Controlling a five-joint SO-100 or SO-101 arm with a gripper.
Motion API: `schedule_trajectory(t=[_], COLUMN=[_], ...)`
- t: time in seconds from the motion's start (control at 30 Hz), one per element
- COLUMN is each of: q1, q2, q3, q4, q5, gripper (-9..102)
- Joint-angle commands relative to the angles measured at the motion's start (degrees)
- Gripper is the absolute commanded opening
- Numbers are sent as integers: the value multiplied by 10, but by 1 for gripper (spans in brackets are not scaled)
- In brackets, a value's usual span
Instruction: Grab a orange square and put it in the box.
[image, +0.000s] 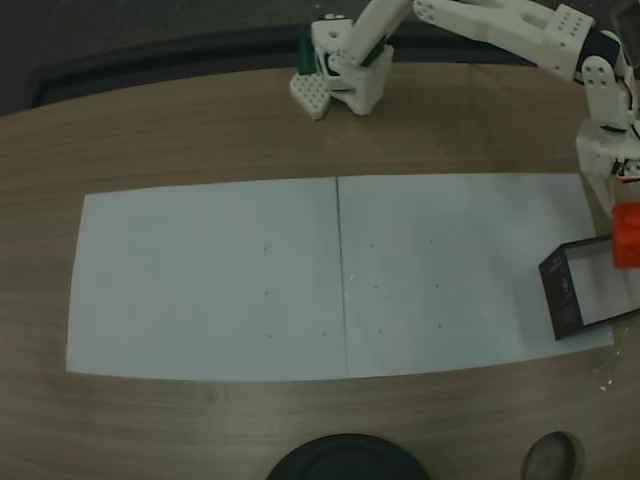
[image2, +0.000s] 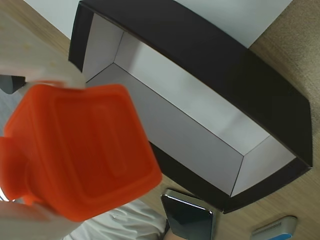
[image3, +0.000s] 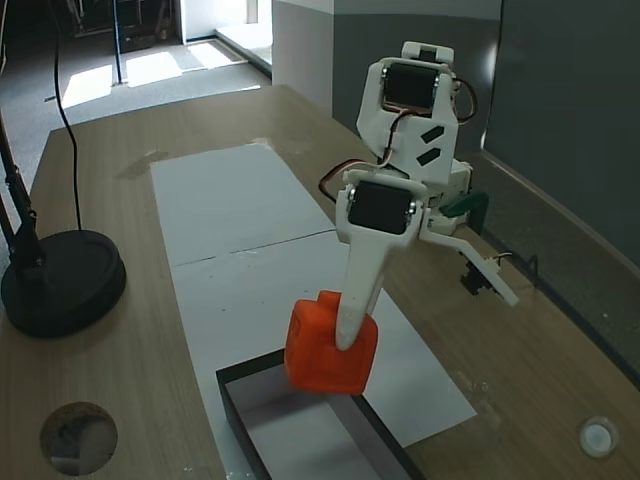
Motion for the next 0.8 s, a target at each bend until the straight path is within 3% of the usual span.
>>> schedule_trajectory(t=[0.0,0.37,0.53,0.77], q1=[7,8,11,13], q2=[4,-18,-18,-11], q3=[-45,-45,-43,-42], q4=[-27,-54,-47,-47], q5=[-4,3,54,54], gripper=[11,14,36,32])
